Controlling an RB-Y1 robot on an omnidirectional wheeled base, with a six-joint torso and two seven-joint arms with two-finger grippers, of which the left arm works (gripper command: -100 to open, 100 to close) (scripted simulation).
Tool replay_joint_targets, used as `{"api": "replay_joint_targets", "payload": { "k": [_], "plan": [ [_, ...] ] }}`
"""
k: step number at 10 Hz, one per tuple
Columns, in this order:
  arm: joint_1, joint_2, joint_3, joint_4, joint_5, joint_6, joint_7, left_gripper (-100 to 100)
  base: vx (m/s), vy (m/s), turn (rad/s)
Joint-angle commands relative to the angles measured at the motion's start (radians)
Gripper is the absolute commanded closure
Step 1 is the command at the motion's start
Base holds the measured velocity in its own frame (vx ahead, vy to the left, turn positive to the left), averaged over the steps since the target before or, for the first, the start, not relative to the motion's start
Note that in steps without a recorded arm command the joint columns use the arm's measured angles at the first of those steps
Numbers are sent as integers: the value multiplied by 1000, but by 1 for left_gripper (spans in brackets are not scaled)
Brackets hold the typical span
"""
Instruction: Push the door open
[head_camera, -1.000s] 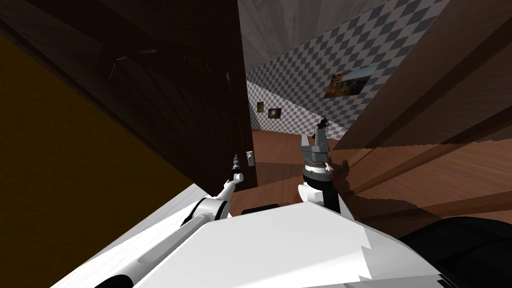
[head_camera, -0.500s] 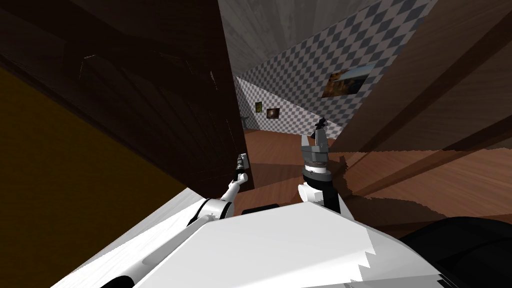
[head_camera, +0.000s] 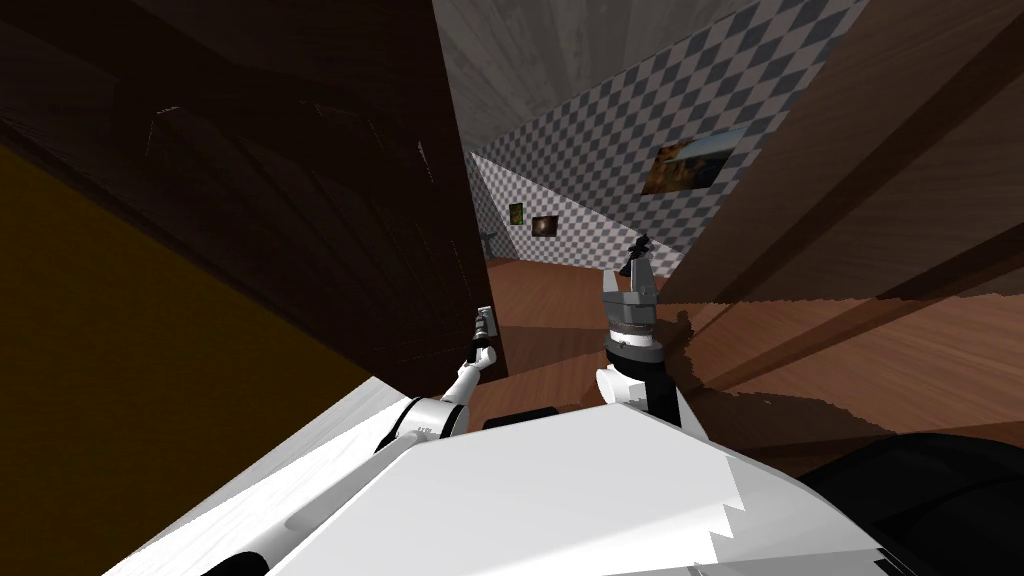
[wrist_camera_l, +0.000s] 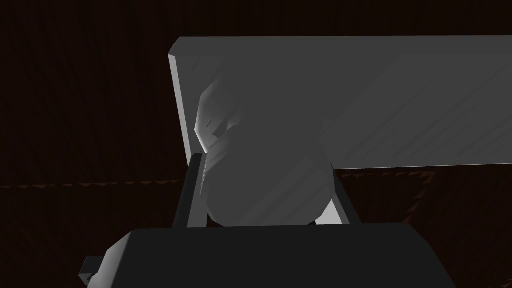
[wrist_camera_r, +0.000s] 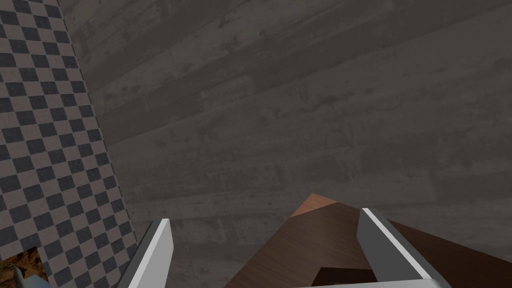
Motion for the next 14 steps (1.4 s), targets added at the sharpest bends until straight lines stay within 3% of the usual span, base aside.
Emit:
{"api": "replay_joint_targets", "payload": {
  "k": [1,2,3,6,8,9,14],
  "plan": [
    [-3,5,3,-3,1,-4,0,100,0,0,0],
    [-3,5,3,-3,1,-4,0,100,0,0,0],
    [-7,28,18,12,36,-26,-30,100,68,19,-182],
    [-7,28,18,12,36,-26,-30,100,56,19,-25],
    [-14,47,38,24,73,-55,-63,100,88,-1,-71],
    [6,57,37,-11,33,-24,-33,-100,68,60,180],
    [25,73,44,-42,-56,12,32,-100,17,63,145]
  ]
}}
